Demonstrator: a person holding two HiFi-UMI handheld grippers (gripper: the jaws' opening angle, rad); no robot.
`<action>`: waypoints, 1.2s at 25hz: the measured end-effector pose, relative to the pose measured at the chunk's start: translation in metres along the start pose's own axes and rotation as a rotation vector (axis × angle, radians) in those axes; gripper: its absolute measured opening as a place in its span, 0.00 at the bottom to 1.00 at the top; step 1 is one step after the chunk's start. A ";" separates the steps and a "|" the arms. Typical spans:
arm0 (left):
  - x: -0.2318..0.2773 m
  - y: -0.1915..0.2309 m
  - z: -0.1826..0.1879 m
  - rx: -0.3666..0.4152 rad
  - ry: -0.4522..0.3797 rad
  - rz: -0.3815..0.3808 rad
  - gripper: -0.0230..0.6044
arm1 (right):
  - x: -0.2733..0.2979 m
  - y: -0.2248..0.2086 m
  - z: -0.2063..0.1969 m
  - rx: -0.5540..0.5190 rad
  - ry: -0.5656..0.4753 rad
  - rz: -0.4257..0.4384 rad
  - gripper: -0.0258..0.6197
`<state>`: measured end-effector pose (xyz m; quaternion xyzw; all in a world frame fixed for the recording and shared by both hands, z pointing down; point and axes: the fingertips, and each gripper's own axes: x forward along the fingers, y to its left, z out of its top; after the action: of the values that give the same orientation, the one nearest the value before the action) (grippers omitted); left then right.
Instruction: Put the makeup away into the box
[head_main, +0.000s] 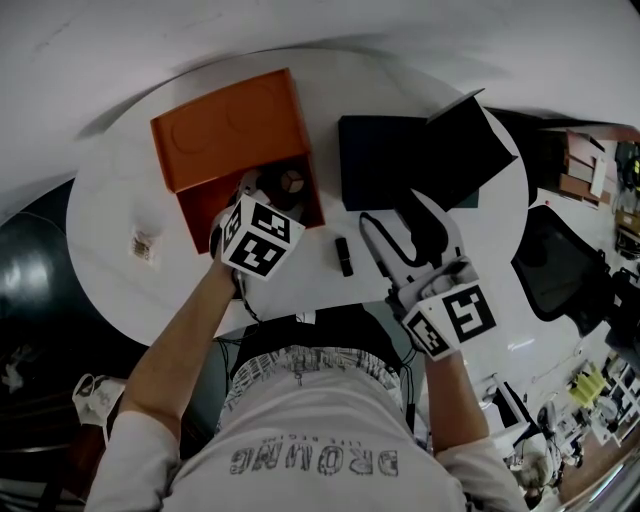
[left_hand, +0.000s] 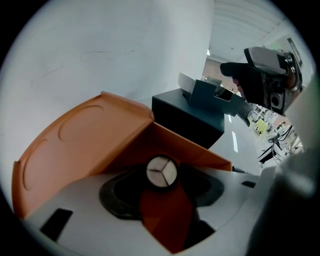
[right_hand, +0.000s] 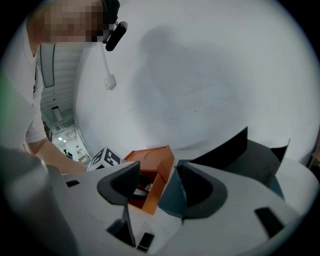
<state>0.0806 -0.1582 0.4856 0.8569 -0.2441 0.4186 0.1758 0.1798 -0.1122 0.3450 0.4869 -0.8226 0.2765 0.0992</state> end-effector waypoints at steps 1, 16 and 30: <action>0.000 0.000 0.000 0.001 -0.001 -0.001 0.44 | 0.000 0.000 -0.001 0.000 0.002 0.000 0.47; -0.026 -0.004 -0.001 0.000 -0.048 0.022 0.45 | -0.005 0.014 -0.001 -0.035 -0.004 -0.001 0.47; -0.105 0.000 -0.011 -0.022 -0.212 0.083 0.45 | -0.004 0.072 -0.006 -0.093 -0.013 0.024 0.47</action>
<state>0.0176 -0.1244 0.4084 0.8836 -0.3012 0.3296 0.1412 0.1194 -0.0794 0.3226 0.4737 -0.8409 0.2361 0.1132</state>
